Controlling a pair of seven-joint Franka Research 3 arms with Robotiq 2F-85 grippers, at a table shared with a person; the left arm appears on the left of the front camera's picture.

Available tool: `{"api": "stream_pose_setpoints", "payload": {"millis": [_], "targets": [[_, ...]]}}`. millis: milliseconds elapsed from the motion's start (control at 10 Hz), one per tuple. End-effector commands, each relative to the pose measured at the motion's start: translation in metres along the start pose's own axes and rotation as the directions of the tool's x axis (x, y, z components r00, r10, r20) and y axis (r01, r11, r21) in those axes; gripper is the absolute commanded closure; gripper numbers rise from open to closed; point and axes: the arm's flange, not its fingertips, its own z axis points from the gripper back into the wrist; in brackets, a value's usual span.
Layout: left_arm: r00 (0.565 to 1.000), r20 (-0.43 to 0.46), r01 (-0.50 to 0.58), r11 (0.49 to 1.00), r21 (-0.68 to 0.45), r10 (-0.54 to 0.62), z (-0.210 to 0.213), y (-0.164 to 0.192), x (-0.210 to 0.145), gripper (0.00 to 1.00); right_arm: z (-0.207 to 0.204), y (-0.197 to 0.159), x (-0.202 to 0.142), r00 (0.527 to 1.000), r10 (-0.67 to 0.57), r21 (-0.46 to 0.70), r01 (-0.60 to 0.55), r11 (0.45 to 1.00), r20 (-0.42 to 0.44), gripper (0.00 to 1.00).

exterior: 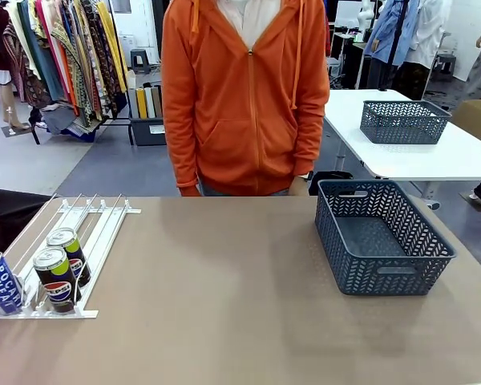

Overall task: Retrieve and store the cans from the dispenser.
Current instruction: Pick up one can from the Automatic Can Dispenser and place it in the middle of the table.

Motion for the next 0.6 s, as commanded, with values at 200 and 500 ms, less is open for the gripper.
{"api": "stream_pose_setpoints", "payload": {"millis": [200, 500], "targets": [[0.999, -0.042, 0.03, 0.999, 0.033, -0.029, 0.001, -0.011, 0.012, 1.0, 0.0, 0.002, 0.006, 0.999, 0.028, 0.019, -0.028, 0.999, 0.023, 0.0], [0.998, 0.018, 0.066, 0.998, -0.014, -0.066, -0.013, -0.057, 0.056, 1.0, 0.0, 0.002, 0.006, 0.999, 0.028, 0.019, -0.028, 0.999, 0.023, 0.0]]}}
